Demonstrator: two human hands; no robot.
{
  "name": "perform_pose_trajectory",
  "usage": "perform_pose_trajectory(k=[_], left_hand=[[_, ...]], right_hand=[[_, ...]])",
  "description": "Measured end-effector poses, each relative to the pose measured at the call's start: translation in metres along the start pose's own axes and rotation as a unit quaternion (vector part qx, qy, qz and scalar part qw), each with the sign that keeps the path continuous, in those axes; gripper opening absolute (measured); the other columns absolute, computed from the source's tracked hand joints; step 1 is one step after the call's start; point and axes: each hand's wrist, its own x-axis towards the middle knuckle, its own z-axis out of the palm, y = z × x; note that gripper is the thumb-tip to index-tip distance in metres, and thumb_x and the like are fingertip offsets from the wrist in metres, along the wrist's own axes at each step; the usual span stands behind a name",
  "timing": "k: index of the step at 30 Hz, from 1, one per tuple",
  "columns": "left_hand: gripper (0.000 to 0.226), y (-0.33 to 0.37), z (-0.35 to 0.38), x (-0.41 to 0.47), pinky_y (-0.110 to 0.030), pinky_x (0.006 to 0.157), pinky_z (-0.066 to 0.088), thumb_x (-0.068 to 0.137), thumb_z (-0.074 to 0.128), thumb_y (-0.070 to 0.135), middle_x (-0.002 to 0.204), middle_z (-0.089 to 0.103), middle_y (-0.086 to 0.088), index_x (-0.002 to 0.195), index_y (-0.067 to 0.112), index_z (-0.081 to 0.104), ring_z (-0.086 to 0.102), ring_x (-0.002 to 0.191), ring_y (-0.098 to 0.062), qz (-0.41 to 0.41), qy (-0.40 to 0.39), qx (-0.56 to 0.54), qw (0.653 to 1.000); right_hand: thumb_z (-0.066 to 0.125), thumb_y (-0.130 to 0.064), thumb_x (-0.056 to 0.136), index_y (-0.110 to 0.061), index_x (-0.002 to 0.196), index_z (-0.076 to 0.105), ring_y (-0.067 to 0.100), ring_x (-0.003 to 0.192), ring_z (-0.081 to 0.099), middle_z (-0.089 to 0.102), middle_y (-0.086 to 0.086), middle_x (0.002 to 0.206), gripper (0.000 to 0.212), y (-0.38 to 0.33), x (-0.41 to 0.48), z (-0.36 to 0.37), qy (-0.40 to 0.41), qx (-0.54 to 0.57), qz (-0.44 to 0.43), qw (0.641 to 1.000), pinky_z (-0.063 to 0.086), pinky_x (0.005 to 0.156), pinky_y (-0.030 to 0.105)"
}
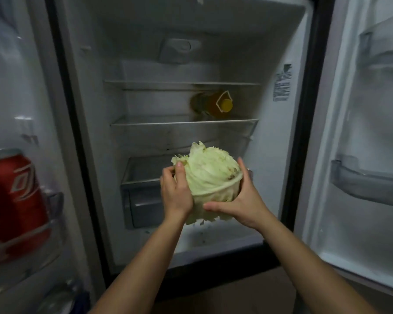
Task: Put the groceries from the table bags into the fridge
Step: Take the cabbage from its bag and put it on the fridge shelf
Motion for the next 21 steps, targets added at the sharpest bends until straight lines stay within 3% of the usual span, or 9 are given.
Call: perform_pose_trajectory(k=[5, 11, 16, 19, 21], left_hand=[[0.039, -0.032, 0.020, 0.070, -0.038, 0.089, 0.041, 0.103, 0.034, 0.049, 0.110, 0.060, -0.008, 0.102, 0.016, 0.054, 0.055, 0.105, -0.025, -0.027, 0.022, 0.033, 0.999], [0.052, -0.055, 0.022, 0.147, -0.033, 0.095, 0.038, 0.104, 0.028, 0.051, 0.131, 0.057, -0.008, 0.128, 0.014, 0.055, 0.053, 0.118, -0.025, -0.063, 0.088, 0.049, 0.993], [0.063, -0.075, 0.014, 0.211, -0.038, 0.108, 0.037, 0.104, 0.023, 0.050, 0.143, 0.052, -0.018, 0.137, 0.006, 0.053, 0.048, 0.132, -0.033, -0.093, 0.122, 0.088, 0.984], [0.068, -0.096, 0.008, 0.240, -0.042, 0.107, 0.043, 0.102, 0.022, 0.058, 0.138, 0.057, -0.016, 0.134, 0.009, 0.056, 0.054, 0.126, -0.033, -0.131, 0.125, 0.070, 0.981], [0.069, -0.109, 0.005, 0.252, -0.045, 0.107, 0.045, 0.101, 0.022, 0.061, 0.137, 0.058, -0.014, 0.137, 0.011, 0.054, 0.056, 0.123, -0.031, -0.140, 0.120, 0.050, 0.982]], right_hand=[[0.097, -0.064, 0.031, -0.033, 0.159, 0.009, 0.006, 0.143, 0.037, 0.034, -0.014, 0.159, 0.159, 0.036, 0.088, 0.020, -0.017, 0.019, -0.001, 1.000, 0.035, 0.119, 0.041], [0.099, -0.060, 0.036, -0.027, 0.154, 0.026, 0.006, 0.131, 0.052, 0.052, -0.012, 0.145, 0.143, 0.064, 0.191, 0.060, -0.078, 0.074, -0.035, 0.994, 0.046, 0.111, 0.038], [0.101, -0.049, 0.041, -0.023, 0.135, 0.042, 0.004, 0.118, 0.060, 0.062, -0.012, 0.127, 0.114, 0.067, 0.260, 0.094, -0.119, 0.094, -0.048, 0.987, 0.050, 0.104, 0.029], [0.101, -0.025, 0.049, -0.020, 0.148, 0.029, -0.003, 0.111, 0.058, 0.057, -0.018, 0.125, 0.122, 0.065, 0.291, 0.112, -0.163, 0.099, -0.058, 0.980, 0.044, 0.096, 0.012], [0.100, -0.014, 0.051, -0.015, 0.150, 0.031, 0.004, 0.116, 0.059, 0.058, -0.013, 0.128, 0.120, 0.065, 0.309, 0.120, -0.180, 0.108, -0.056, 0.976, 0.046, 0.094, 0.012]])
